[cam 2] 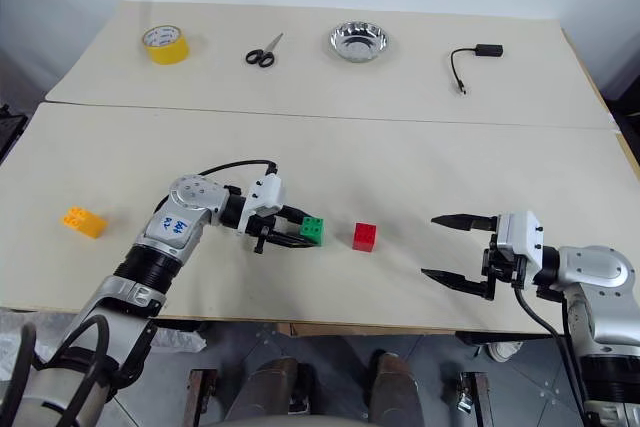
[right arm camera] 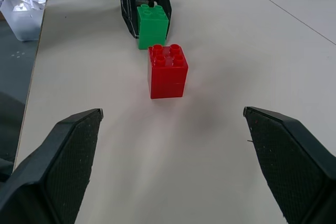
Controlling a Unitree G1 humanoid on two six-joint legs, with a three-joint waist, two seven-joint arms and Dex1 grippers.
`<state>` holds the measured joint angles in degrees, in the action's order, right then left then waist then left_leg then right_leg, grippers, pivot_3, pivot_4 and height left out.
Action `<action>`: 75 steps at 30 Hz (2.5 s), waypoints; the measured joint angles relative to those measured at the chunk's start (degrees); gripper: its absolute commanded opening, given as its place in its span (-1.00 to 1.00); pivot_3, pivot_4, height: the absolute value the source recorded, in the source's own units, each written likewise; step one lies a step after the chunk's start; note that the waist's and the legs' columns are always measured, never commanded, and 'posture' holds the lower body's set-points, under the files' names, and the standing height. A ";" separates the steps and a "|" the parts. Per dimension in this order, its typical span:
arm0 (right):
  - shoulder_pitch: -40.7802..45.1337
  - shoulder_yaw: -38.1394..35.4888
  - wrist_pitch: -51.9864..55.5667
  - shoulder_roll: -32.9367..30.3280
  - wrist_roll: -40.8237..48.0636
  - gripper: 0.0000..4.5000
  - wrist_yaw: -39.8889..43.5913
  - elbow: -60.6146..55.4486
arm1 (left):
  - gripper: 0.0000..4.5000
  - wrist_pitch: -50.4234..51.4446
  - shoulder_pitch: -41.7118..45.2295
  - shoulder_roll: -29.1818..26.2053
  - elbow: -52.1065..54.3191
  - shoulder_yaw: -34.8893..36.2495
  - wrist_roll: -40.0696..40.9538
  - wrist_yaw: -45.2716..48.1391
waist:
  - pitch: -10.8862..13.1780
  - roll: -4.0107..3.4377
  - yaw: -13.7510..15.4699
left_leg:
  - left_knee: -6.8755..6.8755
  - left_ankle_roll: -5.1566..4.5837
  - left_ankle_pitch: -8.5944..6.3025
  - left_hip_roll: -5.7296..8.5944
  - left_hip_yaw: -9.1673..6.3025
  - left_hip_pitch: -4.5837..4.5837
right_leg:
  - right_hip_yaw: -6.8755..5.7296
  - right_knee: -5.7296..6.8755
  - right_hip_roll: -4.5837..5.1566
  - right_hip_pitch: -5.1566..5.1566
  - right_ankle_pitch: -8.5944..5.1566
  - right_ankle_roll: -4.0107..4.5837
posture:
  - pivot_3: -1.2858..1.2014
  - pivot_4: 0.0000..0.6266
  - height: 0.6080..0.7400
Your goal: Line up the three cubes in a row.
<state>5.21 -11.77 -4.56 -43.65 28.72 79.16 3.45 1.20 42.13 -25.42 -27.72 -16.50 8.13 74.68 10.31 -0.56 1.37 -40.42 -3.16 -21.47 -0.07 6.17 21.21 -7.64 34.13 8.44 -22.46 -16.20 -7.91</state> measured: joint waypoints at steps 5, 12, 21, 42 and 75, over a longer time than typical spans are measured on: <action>-0.23 0.05 -0.26 0.05 -0.02 1.00 -0.39 0.03 | 0.00 -0.71 -0.23 -0.65 0.46 0.02 -0.53 0.40 | 0.00 0.00 -0.05 | -0.03 -0.01 0.01 -0.01 0.00 -0.01 | -0.01 0.04 0.00 0.00 0.00 0.00 | 0.03 -0.52 1.00; 1.39 0.75 -0.57 1.37 -0.28 1.00 -0.55 1.26 | 0.91 2.65 -3.60 -2.55 6.32 2.61 1.50 0.97 | 0.01 0.01 -0.12 | -0.15 -0.01 0.00 -0.14 -0.03 0.05 | 0.00 0.07 0.00 -0.01 0.00 0.00 | 0.03 -0.52 1.00; 7.89 4.80 3.22 4.67 1.65 1.00 -0.02 0.96 | 0.96 3.47 -18.44 -13.71 23.64 21.63 13.23 -0.92 | 0.02 0.01 -1.50 | -0.19 0.00 0.00 -0.17 -0.17 0.06 | -0.03 0.12 0.08 0.02 -0.01 0.02 | 0.03 -0.52 1.00; 15.09 13.79 2.85 10.69 -0.65 1.00 -0.86 -5.15 | 0.96 -1.96 -71.48 13.63 37.76 65.93 23.44 -41.12 | 0.06 0.09 -1.58 | -0.48 0.13 -0.41 -0.38 -0.73 -0.04 | 0.08 -0.26 0.32 0.51 -0.05 0.13 | 0.03 -0.52 1.00; 11.99 12.40 3.77 7.98 -1.77 1.00 -5.98 -6.76 | -0.35 1.72 -43.41 -20.25 8.04 48.35 20.75 -17.09 | 0.04 0.14 -2.70 | -0.47 0.16 -0.48 -0.43 -0.09 0.00 | -0.19 0.45 0.01 -0.07 -0.11 0.23 | 0.03 -0.52 1.00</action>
<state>17.19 0.63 -0.79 -35.67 26.95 73.19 -3.31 2.92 -1.28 -45.67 -19.68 31.86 28.88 57.59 10.35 -0.41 -1.34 -40.89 -3.00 -21.95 -0.50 6.07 21.20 -7.82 34.58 8.45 -22.53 -16.31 -7.68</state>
